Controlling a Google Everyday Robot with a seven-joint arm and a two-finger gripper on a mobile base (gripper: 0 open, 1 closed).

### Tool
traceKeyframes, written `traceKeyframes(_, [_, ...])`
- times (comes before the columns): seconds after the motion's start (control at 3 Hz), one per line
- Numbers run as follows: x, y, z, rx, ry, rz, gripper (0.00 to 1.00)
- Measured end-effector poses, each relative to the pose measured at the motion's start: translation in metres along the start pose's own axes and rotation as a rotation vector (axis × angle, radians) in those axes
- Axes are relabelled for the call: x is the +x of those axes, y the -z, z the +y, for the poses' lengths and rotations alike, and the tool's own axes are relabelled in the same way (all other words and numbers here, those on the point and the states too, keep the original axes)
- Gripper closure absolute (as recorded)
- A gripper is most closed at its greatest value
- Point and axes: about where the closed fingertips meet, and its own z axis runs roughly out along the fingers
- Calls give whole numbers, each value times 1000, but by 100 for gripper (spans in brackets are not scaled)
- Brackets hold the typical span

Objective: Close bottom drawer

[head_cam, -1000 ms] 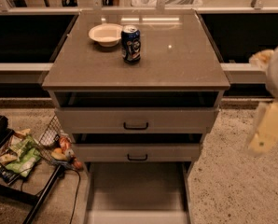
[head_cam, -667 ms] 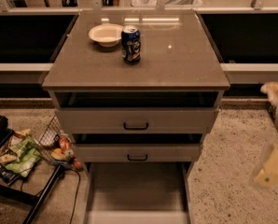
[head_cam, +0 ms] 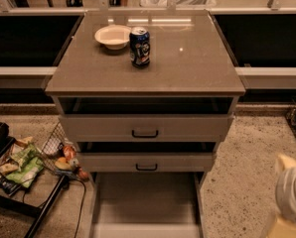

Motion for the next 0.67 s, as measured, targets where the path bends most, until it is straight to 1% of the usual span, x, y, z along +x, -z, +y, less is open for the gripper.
traceKeyframes(0.33, [28,-69,48,-100,-14,80,0])
traceKeyframes(0.67, [39,-83,62,-124,-45,111,0])
